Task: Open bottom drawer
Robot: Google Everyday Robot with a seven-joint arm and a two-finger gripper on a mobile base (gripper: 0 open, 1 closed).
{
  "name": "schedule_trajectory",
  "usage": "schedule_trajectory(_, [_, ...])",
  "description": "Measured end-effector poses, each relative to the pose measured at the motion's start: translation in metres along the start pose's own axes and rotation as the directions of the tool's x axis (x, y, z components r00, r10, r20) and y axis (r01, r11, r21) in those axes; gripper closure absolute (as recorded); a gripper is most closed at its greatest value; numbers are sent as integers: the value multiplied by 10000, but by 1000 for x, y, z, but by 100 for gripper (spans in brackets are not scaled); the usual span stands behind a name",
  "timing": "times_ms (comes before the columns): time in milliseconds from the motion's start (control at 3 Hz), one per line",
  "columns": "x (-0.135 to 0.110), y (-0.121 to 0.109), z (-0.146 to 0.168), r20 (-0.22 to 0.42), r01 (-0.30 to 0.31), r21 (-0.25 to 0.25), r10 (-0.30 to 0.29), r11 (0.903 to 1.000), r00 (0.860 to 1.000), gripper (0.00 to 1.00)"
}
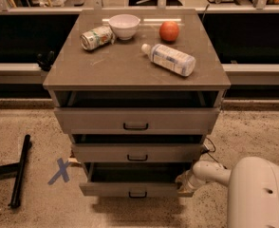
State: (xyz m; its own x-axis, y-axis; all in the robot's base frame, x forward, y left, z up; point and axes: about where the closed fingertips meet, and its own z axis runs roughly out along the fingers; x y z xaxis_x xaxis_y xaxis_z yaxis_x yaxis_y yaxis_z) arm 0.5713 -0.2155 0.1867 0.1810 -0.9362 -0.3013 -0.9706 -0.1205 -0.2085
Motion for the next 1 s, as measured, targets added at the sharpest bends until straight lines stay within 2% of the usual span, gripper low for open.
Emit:
schedule_trajectory(333, [-1,1,1,16,-1,-25,1,10000,10000,9])
schedule_trajectory(667, [-1,3,3,29,-2,-46,2,10000,10000,0])
schedule_trajectory(1000, [-6,7,7,117,158,-295,-155,9994,9998,0])
